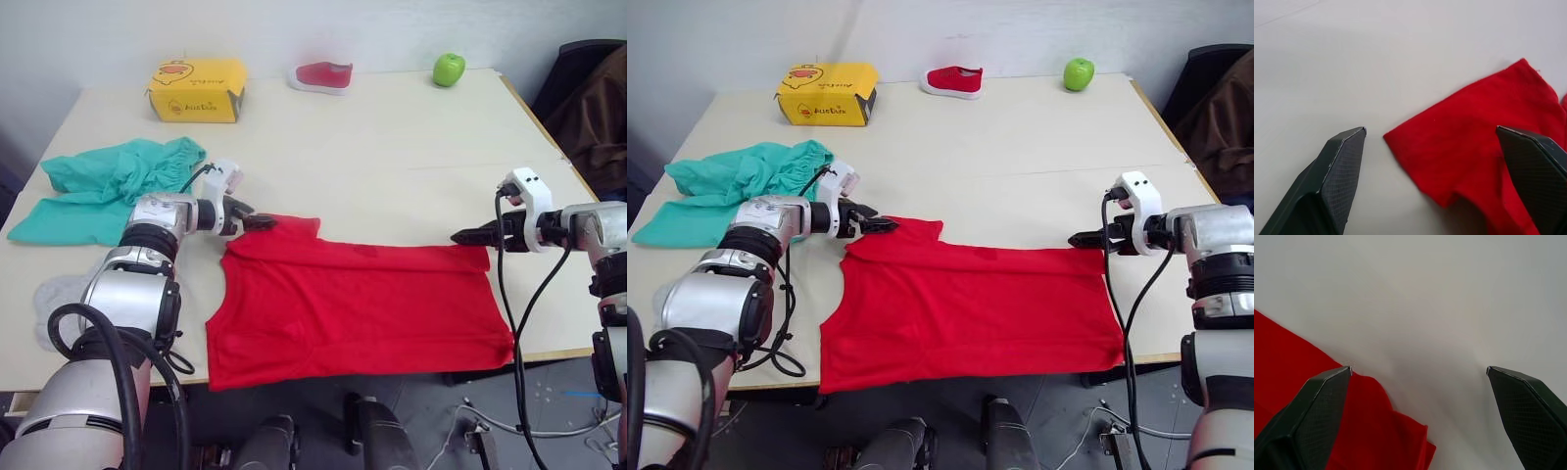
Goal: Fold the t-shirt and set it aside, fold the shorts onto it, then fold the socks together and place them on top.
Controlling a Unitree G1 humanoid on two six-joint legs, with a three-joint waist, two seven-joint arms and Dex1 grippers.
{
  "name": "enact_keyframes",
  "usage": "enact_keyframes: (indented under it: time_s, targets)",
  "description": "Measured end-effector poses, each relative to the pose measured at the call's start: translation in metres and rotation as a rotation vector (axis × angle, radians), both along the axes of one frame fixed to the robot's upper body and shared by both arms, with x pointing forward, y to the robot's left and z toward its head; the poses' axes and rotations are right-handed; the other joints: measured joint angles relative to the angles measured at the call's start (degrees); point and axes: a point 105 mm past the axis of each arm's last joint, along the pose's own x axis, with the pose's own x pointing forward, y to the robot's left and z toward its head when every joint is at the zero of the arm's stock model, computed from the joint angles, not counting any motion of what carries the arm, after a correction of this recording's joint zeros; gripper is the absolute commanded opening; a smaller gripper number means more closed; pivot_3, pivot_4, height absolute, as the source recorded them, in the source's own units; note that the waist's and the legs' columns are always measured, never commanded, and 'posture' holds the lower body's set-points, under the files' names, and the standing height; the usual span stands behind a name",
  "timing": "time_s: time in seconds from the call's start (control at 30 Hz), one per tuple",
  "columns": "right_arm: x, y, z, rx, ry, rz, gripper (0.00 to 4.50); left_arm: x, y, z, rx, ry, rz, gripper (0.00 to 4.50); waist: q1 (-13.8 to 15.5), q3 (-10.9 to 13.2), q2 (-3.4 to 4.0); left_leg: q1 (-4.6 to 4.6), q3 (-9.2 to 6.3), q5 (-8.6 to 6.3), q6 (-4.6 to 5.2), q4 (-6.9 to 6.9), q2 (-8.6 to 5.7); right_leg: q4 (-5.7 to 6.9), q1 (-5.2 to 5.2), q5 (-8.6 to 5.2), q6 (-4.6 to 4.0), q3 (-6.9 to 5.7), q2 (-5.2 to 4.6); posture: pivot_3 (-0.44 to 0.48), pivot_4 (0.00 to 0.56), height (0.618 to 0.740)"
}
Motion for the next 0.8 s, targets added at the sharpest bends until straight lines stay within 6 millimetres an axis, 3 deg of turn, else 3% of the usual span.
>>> enact_keyframes:
  time_s: [0.2, 0.33, 0.37, 0.43, 0.7, 0.8]
  targets:
    - [-0.004, -0.002, -0.006, 0.021, 0.029, -0.004, 4.5, 0.002, -0.004, 0.0, -0.004, -0.004, 0.018, 4.45, 0.1, 0.0, 0.0, -0.01, -0.03, 0.01, 0.01, 0.01, -0.08, 0.0, 0.01, 0.01, 0.02, -0.01, -0.07, 0.0, 0.15, 0.74]
    - [-0.01, -0.01, -0.011, 0.018, 0.052, -0.024, 4.5, 0.002, -0.005, -0.001, 0.025, -0.012, 0.002, 3.56, 0.1, 0.0, 0.0, -0.01, -0.02, 0.01, 0.02, 0.01, -0.09, 0.01, 0.01, 0.01, 0.02, -0.01, -0.08, 0.0, 0.15, 0.74]
    - [-0.011, -0.011, -0.011, 0.015, 0.053, -0.025, 4.32, 0.002, -0.006, -0.002, 0.026, -0.01, -0.004, 3.29, 0.1, 0.0, 0.0, -0.01, -0.03, 0.01, 0.02, 0.01, -0.09, 0.01, 0.01, 0.01, 0.02, -0.01, -0.08, 0.0, 0.15, 0.74]
    - [-0.014, -0.012, -0.011, 0.01, 0.059, -0.017, 3.85, 0.001, -0.01, -0.003, 0.033, -0.009, -0.02, 2.62, 0.1, 0.0, 0.0, -0.01, -0.03, 0.01, 0.02, 0.01, -0.09, 0.01, 0.01, 0.01, 0.02, -0.02, -0.08, 0.0, 0.15, 0.74]
    - [-0.021, -0.011, -0.019, -0.013, 0.07, 0.006, 1.01, -0.001, -0.016, -0.007, 0.052, -0.004, -0.054, 0.08, 0.0, 0.0, 0.0, -0.01, -0.02, 0.01, 0.02, 0.01, -0.09, 0.01, -0.01, 0.02, 0.03, -0.01, -0.08, 0.0, 0.15, 0.74]
    - [-0.021, -0.009, -0.019, -0.041, 0.043, 0.038, 0.04, -0.002, -0.017, -0.008, 0.057, -0.007, -0.079, 0.0, 0.0, 0.0, 0.0, -0.01, -0.02, 0.01, 0.02, 0.01, -0.09, 0.01, 0.0, 0.02, 0.03, -0.02, -0.08, 0.0, 0.15, 0.74]
